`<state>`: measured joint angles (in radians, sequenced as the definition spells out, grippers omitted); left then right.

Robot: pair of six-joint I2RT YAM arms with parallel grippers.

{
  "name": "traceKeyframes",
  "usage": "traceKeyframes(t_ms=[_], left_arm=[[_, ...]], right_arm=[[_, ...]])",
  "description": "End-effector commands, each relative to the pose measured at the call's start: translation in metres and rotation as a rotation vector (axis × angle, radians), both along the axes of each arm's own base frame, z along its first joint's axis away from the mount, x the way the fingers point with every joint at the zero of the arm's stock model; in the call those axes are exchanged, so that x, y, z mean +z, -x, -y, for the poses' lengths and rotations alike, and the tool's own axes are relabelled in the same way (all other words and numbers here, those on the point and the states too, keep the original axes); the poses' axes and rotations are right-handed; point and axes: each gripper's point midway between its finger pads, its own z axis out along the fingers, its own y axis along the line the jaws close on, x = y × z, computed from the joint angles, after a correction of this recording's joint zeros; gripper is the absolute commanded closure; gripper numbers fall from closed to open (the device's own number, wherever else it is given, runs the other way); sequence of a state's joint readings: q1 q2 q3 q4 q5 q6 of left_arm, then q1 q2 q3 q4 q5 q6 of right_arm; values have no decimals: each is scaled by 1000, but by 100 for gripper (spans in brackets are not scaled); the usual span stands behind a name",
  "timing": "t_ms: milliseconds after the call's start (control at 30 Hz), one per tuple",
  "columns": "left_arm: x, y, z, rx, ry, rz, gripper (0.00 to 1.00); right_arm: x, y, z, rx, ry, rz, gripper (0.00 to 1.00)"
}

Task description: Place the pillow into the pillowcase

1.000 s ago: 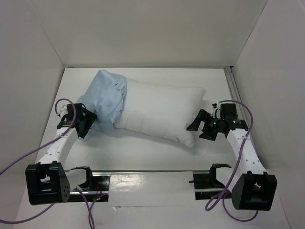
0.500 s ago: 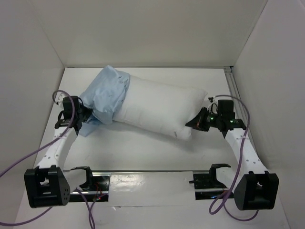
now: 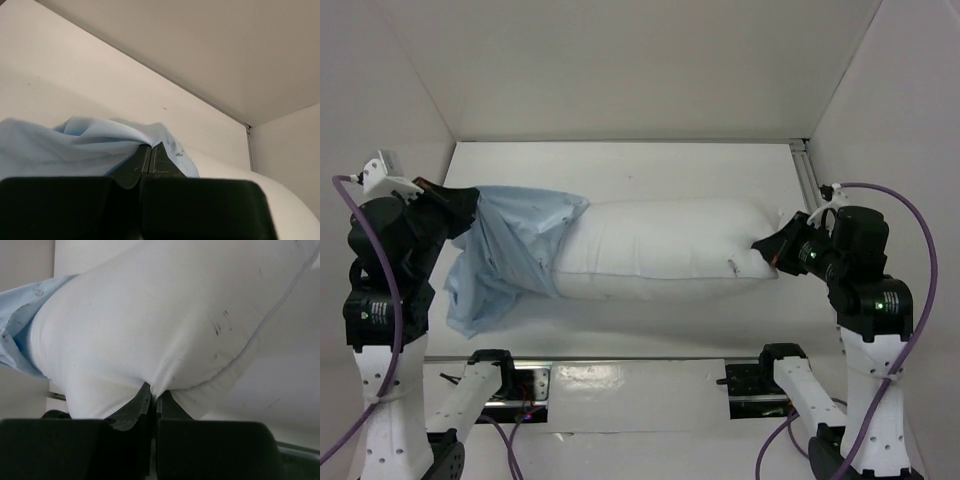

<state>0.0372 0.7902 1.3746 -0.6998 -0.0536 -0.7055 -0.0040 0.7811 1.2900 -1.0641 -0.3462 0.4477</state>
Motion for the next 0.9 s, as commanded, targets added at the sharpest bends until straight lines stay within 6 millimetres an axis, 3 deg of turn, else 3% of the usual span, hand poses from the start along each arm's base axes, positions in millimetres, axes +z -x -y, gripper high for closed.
traceKeyframes(t_ms=[0,33,167,200,233,267,333,367,400,433,467,500,533,567,600,633,667,733,867], left_arm=[[18,2,14,-98,-39,22,100],[13,-13,22,-147,-38,13,100],[-45,-56,28,-195,-20,-134,99],[-61,-68,25,-184,-20,-158,79],[-69,-79,23,-174,-22,-168,71],[-72,-90,22,-177,-33,-169,68],[-77,-132,23,-190,-28,-181,68],[-77,-149,25,-204,-24,-187,68],[-82,-185,31,-226,-18,-212,68],[-85,-204,35,-237,-18,-223,68],[-91,-216,42,-280,-9,-256,60],[-66,-229,44,-296,-9,-223,56],[-89,-238,49,-307,1,-298,51],[-90,-238,49,-311,-8,-302,37],[-96,-233,53,-318,-23,-300,30],[-79,-224,51,-307,-35,-245,22],[-73,-220,51,-310,-52,-216,12],[-62,-212,47,-294,-70,-191,6],[-43,-184,28,-210,-134,-203,8]], right_arm=[[10,16,1,0,15,-29,100],[9,15,0,9,10,-39,100],[-18,-5,1,-17,-7,-96,100],[-39,-10,0,-27,-20,-153,100],[-41,-24,-1,-35,-32,-142,100],[-38,-33,-6,-28,-70,-128,100],[-36,-62,-10,-43,-118,-107,100],[-18,-84,-11,-67,-169,-44,100],[-12,-98,-12,-75,-186,-31,100],[-12,-116,-20,-44,-221,-51,100],[-6,-132,-23,-30,-249,-18,100],[-12,-139,-25,-20,-255,-34,100],[-26,-152,-24,-29,-241,-73,100],[-36,-155,-20,-39,-211,-92,100],[-40,-158,-16,-63,-198,-99,100],[-56,-160,-9,-100,-176,-119,100],[-59,-164,-6,-110,-177,-101,100],[-77,-167,-12,-79,-196,-137,100],[-76,-182,-15,-76,-248,-130,100]])
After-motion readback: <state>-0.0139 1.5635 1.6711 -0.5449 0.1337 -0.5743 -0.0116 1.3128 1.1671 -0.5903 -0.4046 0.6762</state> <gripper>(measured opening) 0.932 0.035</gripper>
